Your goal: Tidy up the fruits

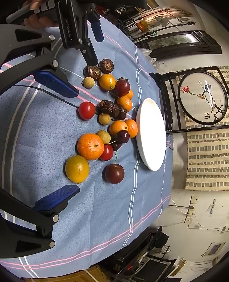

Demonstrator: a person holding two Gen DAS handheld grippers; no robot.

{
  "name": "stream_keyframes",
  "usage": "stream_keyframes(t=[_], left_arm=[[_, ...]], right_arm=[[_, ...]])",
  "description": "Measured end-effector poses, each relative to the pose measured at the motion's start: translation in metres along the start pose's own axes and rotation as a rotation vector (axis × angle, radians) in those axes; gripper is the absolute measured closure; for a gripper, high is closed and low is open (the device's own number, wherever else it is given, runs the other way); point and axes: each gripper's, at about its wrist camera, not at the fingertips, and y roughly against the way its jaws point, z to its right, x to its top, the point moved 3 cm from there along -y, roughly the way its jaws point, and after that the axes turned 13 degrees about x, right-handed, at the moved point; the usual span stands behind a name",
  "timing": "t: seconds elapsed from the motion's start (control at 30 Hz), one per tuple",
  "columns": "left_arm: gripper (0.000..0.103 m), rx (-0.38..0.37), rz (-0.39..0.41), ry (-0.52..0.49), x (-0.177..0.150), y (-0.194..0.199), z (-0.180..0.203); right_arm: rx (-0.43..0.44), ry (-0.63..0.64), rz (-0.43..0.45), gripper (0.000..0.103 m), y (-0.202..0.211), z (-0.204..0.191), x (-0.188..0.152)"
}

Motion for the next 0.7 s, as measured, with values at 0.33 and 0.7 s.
stream_keyframes(t=[0.33, 0.7], left_arm=[[0.004, -0.002, 0.008, -0.013, -0.0015, 0.0003, 0.0029], [0.004, 0.007, -0.003, -0.014, -0.0026, -0.0026, 0.0024]], right_arm=[[-0.001, -0.013, 0.006, 0.003, -0.0024, 0.0032, 0.0013], [-0.001, -0.015, 0.004, 0.003, -0.0035, 0.0031, 0.0005]])
